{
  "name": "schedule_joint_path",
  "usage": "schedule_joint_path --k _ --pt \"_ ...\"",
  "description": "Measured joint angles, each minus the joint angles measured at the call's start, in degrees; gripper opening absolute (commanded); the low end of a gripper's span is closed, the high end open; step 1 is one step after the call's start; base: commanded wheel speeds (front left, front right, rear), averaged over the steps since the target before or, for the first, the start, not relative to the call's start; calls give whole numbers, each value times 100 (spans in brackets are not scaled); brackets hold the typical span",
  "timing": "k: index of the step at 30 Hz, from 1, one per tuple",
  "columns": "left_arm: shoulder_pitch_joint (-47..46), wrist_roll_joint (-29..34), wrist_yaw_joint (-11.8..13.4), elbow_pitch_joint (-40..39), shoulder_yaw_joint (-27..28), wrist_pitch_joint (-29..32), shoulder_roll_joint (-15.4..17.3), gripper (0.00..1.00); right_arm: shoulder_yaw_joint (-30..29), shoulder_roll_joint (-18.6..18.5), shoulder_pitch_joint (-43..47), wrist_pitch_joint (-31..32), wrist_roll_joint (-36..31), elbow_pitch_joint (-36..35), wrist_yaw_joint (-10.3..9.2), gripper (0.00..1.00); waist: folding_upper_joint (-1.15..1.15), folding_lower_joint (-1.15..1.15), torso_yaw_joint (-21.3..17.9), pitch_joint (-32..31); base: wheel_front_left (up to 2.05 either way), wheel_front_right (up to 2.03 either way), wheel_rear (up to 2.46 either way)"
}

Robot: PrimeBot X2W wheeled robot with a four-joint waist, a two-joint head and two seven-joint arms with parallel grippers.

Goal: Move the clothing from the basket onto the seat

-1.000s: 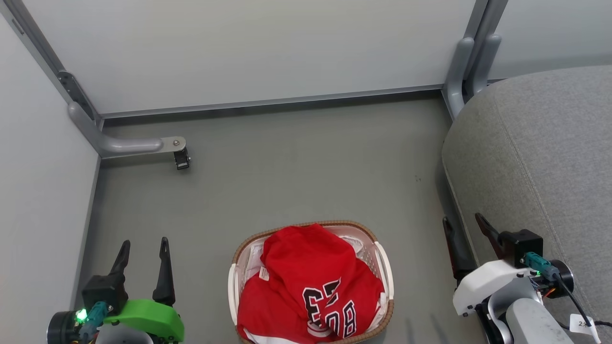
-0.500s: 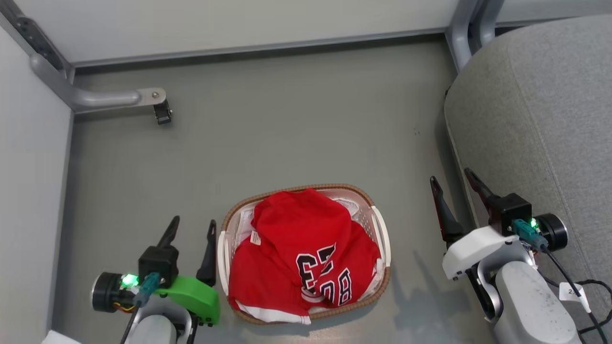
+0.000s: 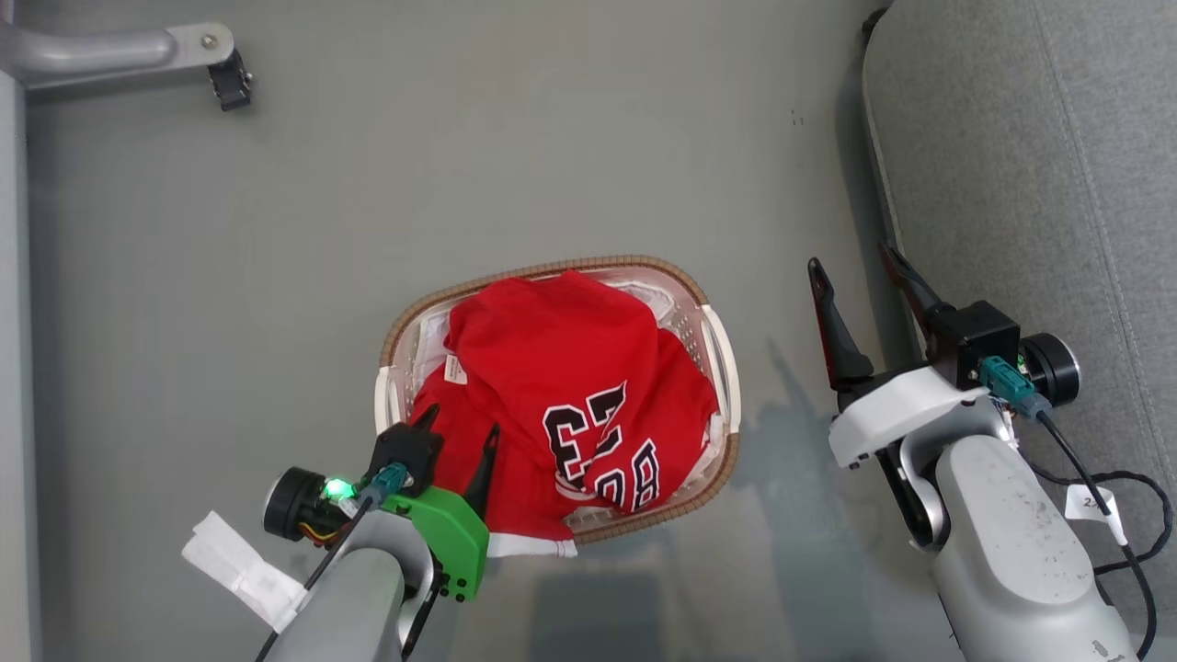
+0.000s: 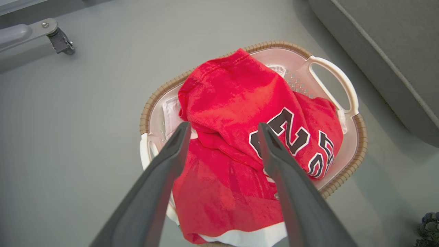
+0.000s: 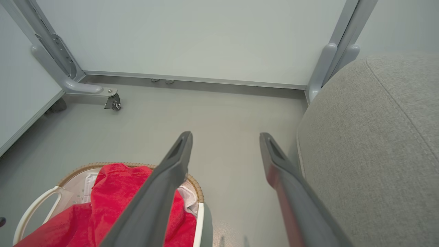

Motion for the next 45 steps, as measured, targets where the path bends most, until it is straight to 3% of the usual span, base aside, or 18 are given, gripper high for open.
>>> schedule_joint_path --k 14,17,31,45 --pt "-1081 366 1 1855 -623 21 41 100 86 43 -304 0 53 -225 0 100 0 0 -235 972 0 0 0" --pt "-1296 468 97 2072 -766 56 31 100 116 42 -333 0 109 -281 0 100 0 0 -298 1134 0 0 0" --pt "-1725 1098 538 2357 -1500 838 107 100 255 44 -349 0 330 -337 0 100 0 0 -575 1545 0 0 0" --pt "-2140 1314 344 2391 -1901 2135 181 100 530 45 -400 0 683 -355 0 100 0 0 -755 1679 0 0 0"
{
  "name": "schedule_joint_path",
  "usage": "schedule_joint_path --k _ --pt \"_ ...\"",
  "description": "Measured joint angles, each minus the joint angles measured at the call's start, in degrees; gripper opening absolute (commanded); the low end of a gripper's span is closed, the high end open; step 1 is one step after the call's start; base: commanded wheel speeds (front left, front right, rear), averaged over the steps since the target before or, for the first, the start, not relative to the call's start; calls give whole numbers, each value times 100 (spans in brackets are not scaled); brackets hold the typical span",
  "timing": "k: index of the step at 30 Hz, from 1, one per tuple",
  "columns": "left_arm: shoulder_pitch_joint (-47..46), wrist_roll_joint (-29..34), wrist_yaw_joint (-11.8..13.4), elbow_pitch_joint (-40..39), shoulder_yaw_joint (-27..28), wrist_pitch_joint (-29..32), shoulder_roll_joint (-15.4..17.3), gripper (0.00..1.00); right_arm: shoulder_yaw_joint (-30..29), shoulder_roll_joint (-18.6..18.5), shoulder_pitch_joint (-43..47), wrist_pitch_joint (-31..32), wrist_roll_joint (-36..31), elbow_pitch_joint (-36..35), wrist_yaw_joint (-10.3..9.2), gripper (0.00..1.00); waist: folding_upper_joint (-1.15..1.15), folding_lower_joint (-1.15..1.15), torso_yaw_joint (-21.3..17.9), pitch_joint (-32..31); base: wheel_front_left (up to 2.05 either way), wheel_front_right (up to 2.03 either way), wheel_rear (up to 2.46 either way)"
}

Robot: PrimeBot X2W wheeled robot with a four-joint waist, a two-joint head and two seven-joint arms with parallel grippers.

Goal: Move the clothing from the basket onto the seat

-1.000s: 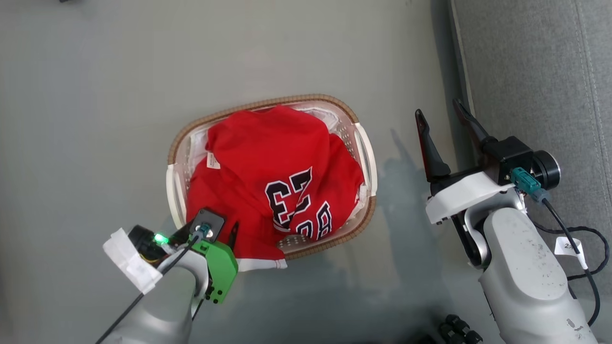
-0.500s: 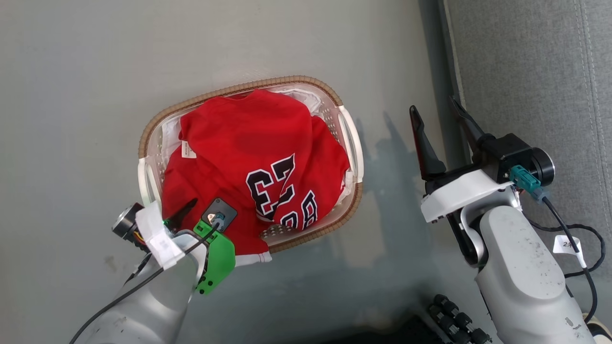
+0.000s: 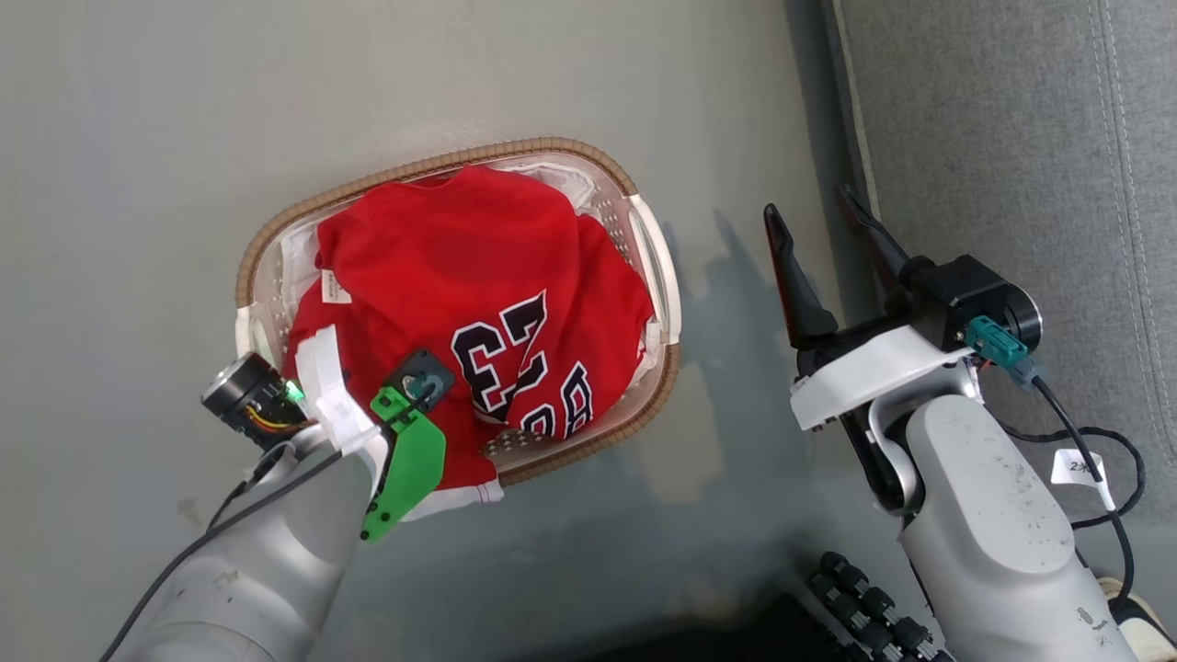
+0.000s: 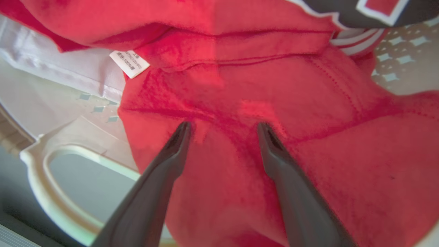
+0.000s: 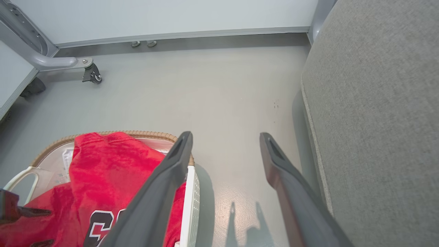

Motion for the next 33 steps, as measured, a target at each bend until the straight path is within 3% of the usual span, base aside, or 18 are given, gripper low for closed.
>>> schedule_joint_path --k 7,16,33 --pt "-227 -25 -194 2 -118 765 156 100 176 0 -64 0 178 -56 0 100 0 0 -133 199 0 0 0" --pt "-426 -78 -304 -1 -310 1043 327 100 312 -2 -186 0 350 -143 0 100 0 0 -269 511 0 0 0" --pt "-830 -303 -335 -9 -654 692 460 100 470 -1 -359 0 552 -342 0 100 0 0 -443 1086 0 0 0"
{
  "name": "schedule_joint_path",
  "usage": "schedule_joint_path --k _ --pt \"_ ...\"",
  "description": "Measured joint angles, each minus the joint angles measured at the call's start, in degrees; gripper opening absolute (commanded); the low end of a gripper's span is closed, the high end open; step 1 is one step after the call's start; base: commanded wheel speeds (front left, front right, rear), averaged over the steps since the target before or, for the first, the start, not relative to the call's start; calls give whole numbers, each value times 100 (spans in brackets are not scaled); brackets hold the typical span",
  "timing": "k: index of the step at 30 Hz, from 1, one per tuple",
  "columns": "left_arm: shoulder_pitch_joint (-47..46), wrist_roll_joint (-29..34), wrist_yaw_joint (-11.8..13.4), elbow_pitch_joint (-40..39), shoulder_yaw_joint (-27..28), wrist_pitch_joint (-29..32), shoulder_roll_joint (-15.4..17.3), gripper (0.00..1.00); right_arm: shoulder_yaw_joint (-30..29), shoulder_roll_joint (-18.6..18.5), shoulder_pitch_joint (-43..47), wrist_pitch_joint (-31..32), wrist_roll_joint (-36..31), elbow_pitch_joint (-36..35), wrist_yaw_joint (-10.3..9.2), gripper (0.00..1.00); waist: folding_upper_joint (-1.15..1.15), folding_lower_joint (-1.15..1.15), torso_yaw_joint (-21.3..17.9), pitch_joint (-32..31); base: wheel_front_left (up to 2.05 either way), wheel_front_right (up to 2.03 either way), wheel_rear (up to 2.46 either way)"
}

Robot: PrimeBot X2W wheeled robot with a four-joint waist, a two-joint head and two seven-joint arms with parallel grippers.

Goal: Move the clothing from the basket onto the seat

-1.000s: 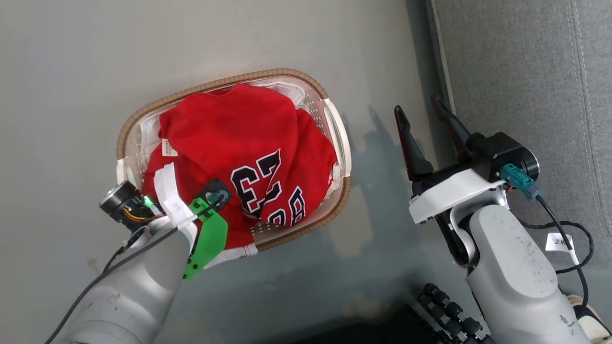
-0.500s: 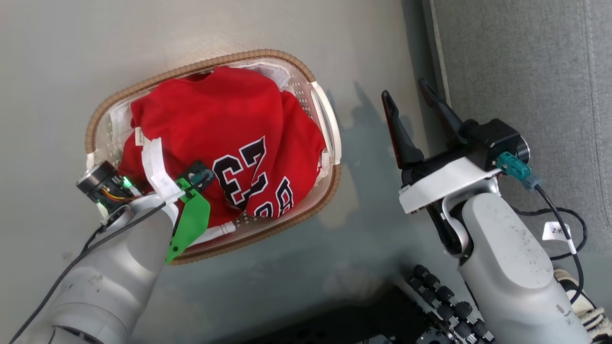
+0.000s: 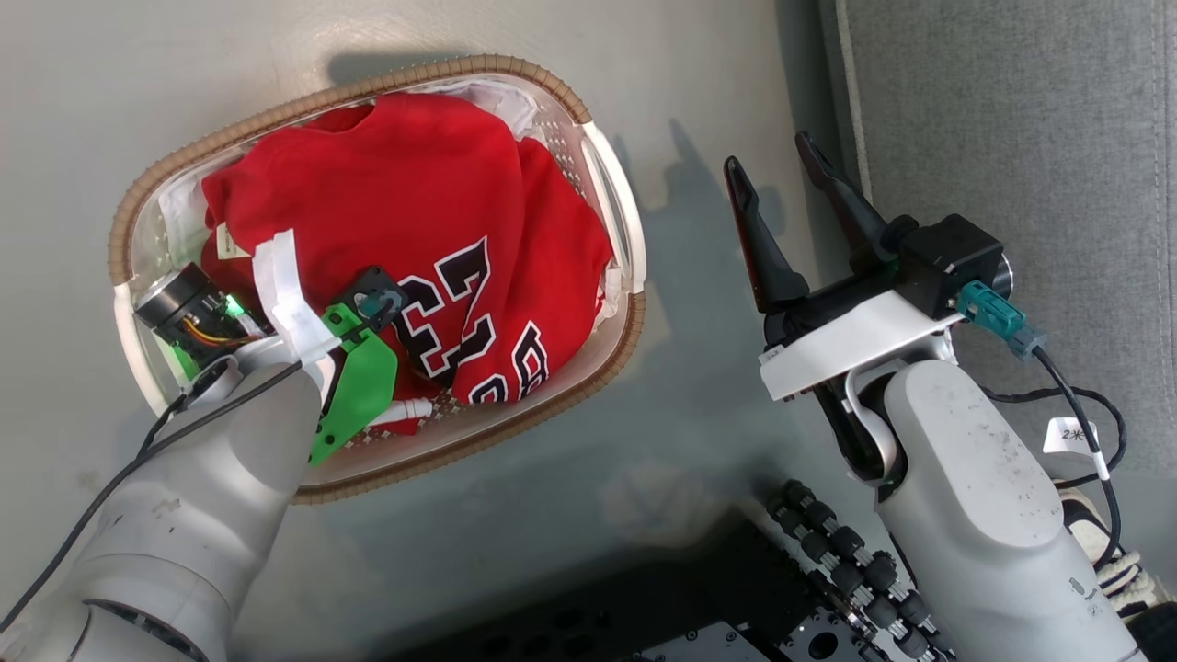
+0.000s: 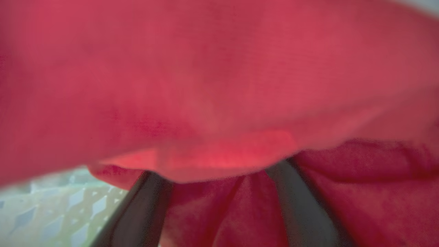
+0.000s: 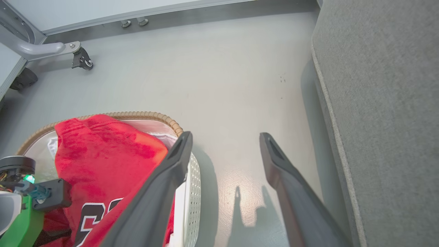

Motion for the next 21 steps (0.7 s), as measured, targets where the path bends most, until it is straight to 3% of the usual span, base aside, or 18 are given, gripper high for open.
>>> schedule_joint_path --k 3,4,5,6,21 --pt "-34 -36 0 -3 -43 -9 -11 100 -8 0 -3 0 -1 -1 0 100 0 0 2 72 0 0 0" --pt "-42 -45 0 -4 -60 -20 -16 80 -14 0 -3 0 -1 -1 0 100 0 0 8 90 0 0 0" --pt "-48 -56 1 -1 -94 -35 -22 18 -26 -1 -3 0 -1 0 0 100 0 0 19 101 0 0 0" --pt "-48 -64 0 -3 -134 -35 -35 0 -33 0 -4 0 -1 4 0 100 0 0 28 104 0 0 0" --pt "200 -719 -10 -19 -740 -214 -350 0 -193 3 20 0 -190 300 0 100 0 0 196 -576 0 0 0"
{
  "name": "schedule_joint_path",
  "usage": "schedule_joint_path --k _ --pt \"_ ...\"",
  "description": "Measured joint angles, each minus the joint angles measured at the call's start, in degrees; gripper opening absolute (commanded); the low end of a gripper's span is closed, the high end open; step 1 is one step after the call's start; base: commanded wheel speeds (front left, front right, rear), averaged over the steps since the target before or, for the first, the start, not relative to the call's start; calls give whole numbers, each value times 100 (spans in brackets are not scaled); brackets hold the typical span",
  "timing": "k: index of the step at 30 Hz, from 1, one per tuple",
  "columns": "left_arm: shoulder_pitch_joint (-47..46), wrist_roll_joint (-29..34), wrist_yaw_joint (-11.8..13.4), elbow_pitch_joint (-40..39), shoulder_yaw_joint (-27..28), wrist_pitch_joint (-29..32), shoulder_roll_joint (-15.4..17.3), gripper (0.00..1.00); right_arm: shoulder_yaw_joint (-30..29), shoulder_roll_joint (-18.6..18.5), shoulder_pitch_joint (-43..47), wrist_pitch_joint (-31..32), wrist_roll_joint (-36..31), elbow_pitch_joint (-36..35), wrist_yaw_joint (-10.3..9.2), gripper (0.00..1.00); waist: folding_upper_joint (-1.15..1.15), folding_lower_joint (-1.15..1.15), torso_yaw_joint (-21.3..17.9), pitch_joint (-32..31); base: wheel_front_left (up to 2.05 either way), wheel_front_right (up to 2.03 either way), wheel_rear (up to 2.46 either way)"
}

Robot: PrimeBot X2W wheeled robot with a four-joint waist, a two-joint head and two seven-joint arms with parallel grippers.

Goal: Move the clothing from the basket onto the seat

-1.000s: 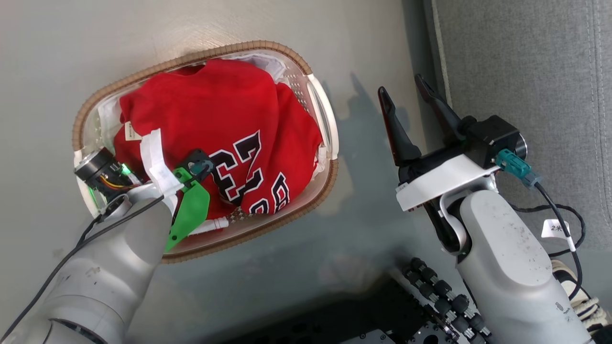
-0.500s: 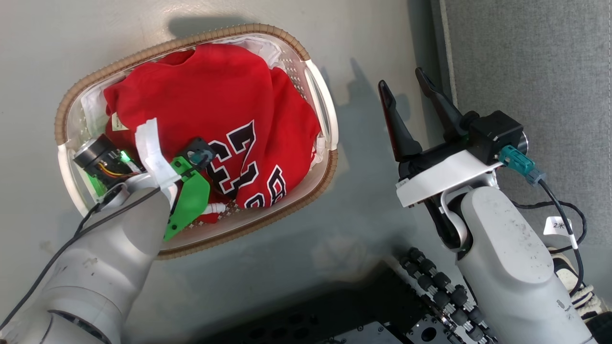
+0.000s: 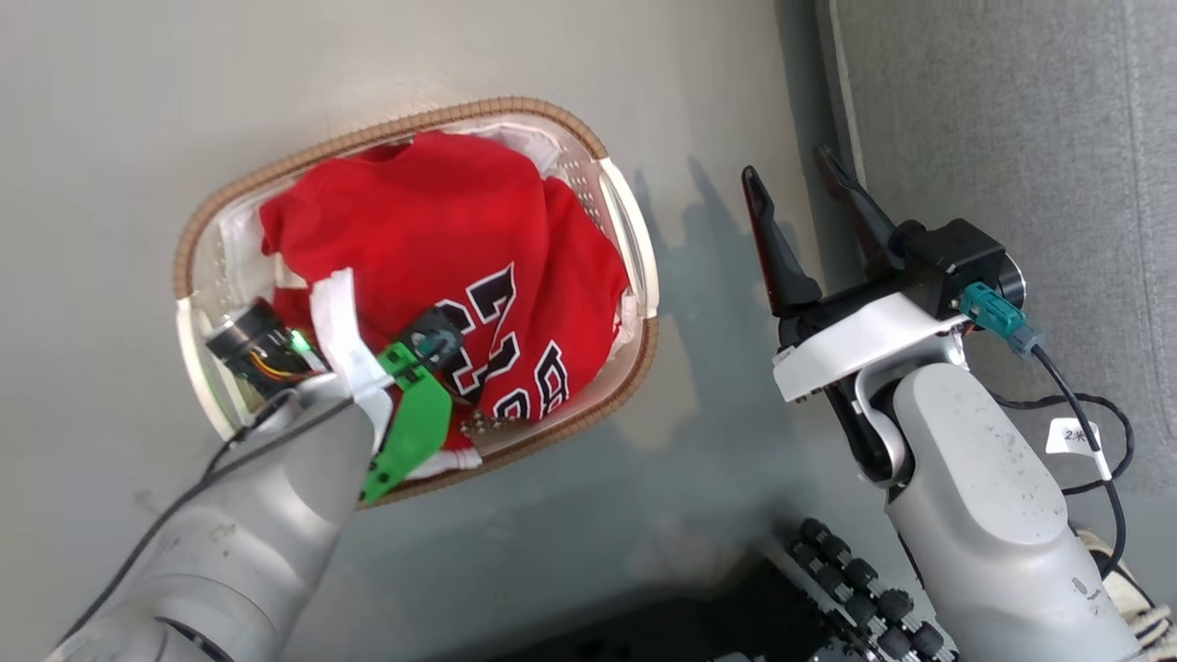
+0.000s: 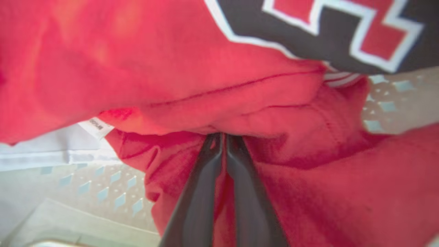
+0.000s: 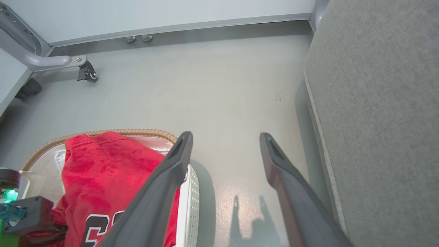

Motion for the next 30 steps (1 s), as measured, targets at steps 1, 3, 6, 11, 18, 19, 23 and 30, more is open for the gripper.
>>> schedule_joint_path --k 1,3,6,11,18,19,23,30 --pt "34 -47 0 -18 -44 -27 -26 0 -16 -1 8 0 -21 22 0 100 0 0 16 -63 0 0 0" --pt "129 -193 0 -63 -122 -103 -81 0 -37 0 67 0 -55 79 0 100 0 0 57 -233 0 0 0" --pt "265 -466 0 -140 -225 -203 -153 0 -55 0 171 0 -111 185 0 100 0 0 120 -493 0 0 0" --pt "476 -932 0 -283 -310 -388 -203 0 -122 2 353 0 -182 324 0 100 0 0 242 -977 0 0 0" --pt "733 -1383 0 -326 -332 -826 -249 0 -198 2 620 0 -280 513 1 100 0 0 441 -1623 0 0 0" --pt "790 -1435 0 -320 -318 -889 -253 0 -203 1 655 0 -288 536 1 100 0 0 473 -1720 0 0 0" --pt "924 -1675 0 -320 -207 -1218 -274 0 -224 1 813 0 -303 623 0 100 0 0 593 -2086 0 0 0" --pt "1166 -2056 96 -370 53 -1846 -300 0 -285 2 1078 0 -327 699 0 100 0 0 777 -2678 0 0 0"
